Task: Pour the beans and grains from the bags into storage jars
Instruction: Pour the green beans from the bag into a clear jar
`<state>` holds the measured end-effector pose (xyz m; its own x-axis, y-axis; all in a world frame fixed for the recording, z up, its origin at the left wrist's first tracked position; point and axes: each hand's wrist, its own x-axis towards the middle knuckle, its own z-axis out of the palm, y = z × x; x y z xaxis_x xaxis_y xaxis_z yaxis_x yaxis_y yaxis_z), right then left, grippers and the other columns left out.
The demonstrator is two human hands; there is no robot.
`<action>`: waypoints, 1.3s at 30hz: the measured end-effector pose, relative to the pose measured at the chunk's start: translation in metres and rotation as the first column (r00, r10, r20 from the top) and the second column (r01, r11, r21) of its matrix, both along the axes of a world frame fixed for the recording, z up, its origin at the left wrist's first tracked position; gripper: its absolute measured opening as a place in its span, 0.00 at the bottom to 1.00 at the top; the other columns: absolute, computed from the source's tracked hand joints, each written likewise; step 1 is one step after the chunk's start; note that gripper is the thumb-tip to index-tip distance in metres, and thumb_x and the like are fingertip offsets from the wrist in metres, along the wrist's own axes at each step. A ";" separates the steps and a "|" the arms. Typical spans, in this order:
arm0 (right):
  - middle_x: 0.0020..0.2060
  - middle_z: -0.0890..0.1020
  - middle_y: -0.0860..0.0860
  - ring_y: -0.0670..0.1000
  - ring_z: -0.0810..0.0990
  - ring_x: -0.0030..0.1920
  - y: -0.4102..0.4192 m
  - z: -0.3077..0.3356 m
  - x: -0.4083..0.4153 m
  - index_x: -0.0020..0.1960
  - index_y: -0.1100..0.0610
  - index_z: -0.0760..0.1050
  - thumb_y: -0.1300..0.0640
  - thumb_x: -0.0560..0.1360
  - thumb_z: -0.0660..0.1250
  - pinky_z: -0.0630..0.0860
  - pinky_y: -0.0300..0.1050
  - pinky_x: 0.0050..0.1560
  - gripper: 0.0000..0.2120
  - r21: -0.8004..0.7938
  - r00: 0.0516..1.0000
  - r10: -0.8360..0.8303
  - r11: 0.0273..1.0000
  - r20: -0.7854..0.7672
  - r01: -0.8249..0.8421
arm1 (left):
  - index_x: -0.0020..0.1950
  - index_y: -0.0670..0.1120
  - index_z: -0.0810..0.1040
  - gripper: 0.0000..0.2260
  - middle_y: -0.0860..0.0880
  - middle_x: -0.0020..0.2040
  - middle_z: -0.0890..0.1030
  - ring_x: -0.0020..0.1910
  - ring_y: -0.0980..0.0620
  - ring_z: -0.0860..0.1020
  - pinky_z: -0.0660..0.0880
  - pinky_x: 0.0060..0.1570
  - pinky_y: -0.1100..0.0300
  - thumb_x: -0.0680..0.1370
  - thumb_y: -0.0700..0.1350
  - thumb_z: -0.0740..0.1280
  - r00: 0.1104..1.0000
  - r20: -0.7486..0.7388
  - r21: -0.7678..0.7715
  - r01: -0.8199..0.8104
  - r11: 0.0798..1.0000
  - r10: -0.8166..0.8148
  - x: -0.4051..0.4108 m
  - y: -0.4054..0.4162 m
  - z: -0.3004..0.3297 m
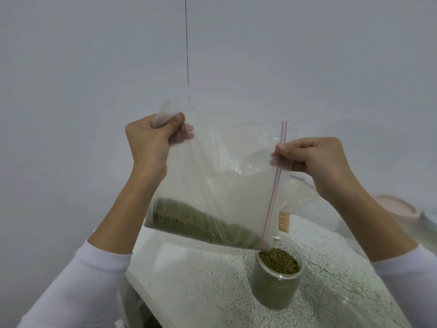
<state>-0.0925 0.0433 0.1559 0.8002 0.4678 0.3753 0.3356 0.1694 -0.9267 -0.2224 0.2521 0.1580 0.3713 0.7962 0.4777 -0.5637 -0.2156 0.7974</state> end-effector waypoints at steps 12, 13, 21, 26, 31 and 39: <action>0.35 0.84 0.61 0.59 0.84 0.39 0.003 0.003 0.003 0.38 0.66 0.81 0.65 0.69 0.73 0.82 0.52 0.49 0.04 -0.009 1.000 -0.025 1.000 0.012 0.025 | 0.39 0.37 0.79 0.05 0.50 0.27 0.80 0.29 0.52 0.80 0.81 0.39 0.57 0.75 0.35 0.69 1.000 0.010 -0.028 -0.004 1.000 0.004 0.001 0.006 -0.004; 0.34 0.84 0.60 0.59 0.84 0.39 0.004 0.001 0.003 0.38 0.66 0.81 0.65 0.69 0.73 0.81 0.52 0.49 0.04 -0.025 1.000 -0.017 1.000 0.014 0.017 | 0.39 0.37 0.79 0.05 0.50 0.26 0.80 0.29 0.52 0.80 0.81 0.39 0.57 0.75 0.35 0.69 1.000 -0.006 -0.016 0.014 1.000 -0.014 0.001 0.006 -0.004; 0.35 0.84 0.61 0.59 0.84 0.39 0.003 -0.001 0.004 0.39 0.66 0.81 0.64 0.69 0.73 0.81 0.52 0.49 0.04 -0.060 0.999 -0.034 0.998 0.023 0.035 | 0.39 0.37 0.79 0.04 0.50 0.27 0.80 0.29 0.52 0.80 0.81 0.39 0.58 0.75 0.35 0.69 0.999 -0.019 -0.015 0.037 0.999 -0.037 0.004 0.004 -0.010; 0.33 0.84 0.59 0.59 0.84 0.39 0.000 0.000 0.007 0.37 0.64 0.81 0.65 0.68 0.74 0.81 0.53 0.50 0.03 -0.040 0.998 -0.063 0.997 0.009 0.064 | 0.40 0.37 0.79 0.04 0.49 0.27 0.80 0.30 0.52 0.80 0.81 0.40 0.57 0.75 0.35 0.70 1.000 -0.004 -0.035 0.024 0.999 -0.024 0.007 0.003 -0.014; 0.35 0.84 0.61 0.60 0.84 0.39 0.000 -0.007 0.004 0.38 0.66 0.81 0.65 0.69 0.73 0.81 0.53 0.50 0.04 -0.067 0.998 -0.055 0.996 -0.006 0.054 | 0.40 0.36 0.79 0.04 0.49 0.27 0.80 0.30 0.51 0.80 0.81 0.39 0.57 0.74 0.34 0.69 0.997 -0.024 -0.037 0.078 0.996 -0.079 0.010 -0.001 -0.016; 0.32 0.84 0.58 0.59 0.84 0.39 -0.008 -0.008 0.008 0.37 0.65 0.81 0.65 0.69 0.73 0.81 0.53 0.50 0.04 -0.037 0.996 -0.080 0.996 -0.028 0.078 | 0.39 0.38 0.80 0.04 0.49 0.28 0.81 0.30 0.50 0.81 0.81 0.46 0.50 0.74 0.36 0.70 0.995 -0.044 -0.042 0.085 0.996 -0.087 0.012 -0.006 -0.017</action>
<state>-0.0849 0.0352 0.1482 0.8455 0.4154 0.3356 0.3195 0.1100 -0.9412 -0.2105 0.2461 0.1407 0.4596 0.7787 0.4271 -0.5415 -0.1354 0.8297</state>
